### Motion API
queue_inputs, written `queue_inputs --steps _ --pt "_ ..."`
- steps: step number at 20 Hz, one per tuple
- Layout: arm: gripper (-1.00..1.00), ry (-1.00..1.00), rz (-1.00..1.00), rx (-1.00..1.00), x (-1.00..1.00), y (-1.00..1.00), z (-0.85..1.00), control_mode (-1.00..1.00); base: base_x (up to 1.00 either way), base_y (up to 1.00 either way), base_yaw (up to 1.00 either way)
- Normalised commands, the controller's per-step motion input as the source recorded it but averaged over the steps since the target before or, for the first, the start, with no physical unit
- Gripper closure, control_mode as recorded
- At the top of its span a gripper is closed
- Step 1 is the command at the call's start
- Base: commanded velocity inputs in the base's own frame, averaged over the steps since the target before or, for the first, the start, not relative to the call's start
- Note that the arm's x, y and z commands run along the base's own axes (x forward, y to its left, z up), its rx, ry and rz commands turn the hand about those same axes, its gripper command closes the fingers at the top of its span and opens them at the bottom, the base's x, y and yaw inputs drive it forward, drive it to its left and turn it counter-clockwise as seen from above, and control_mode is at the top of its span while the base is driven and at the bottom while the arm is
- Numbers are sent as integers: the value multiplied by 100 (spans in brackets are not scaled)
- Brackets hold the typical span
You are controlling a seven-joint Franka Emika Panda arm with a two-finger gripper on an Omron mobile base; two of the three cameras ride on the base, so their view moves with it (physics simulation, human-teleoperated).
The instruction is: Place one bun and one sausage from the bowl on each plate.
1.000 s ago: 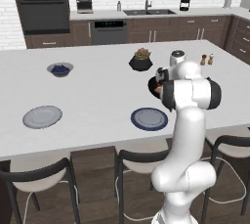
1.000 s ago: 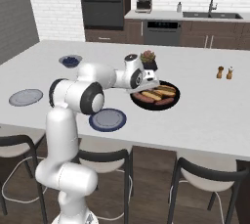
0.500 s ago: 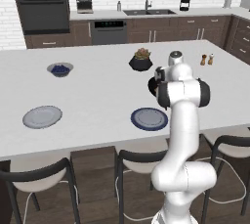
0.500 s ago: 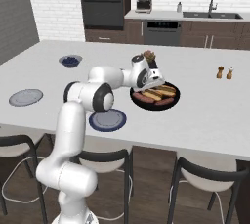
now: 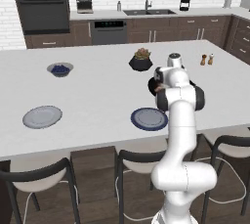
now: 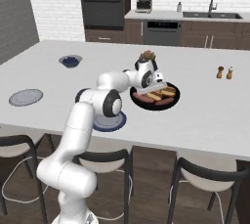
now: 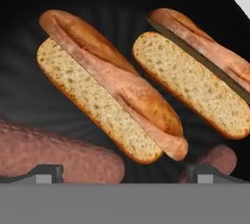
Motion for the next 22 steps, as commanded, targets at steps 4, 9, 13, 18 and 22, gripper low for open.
queue_inputs --steps 4,9,13,18,22 --pt "-100 0 5 0 22 0 -47 -100 0 0 0" --pt "-100 -8 6 0 20 -1 -21 -100 0 0 0" --pt "-100 -1 4 0 15 -6 -10 -100 0 0 0" --pt "-100 -3 6 0 2 -1 -17 -100 0 0 0" --pt "-100 0 5 0 21 -2 -27 -100 0 0 0"
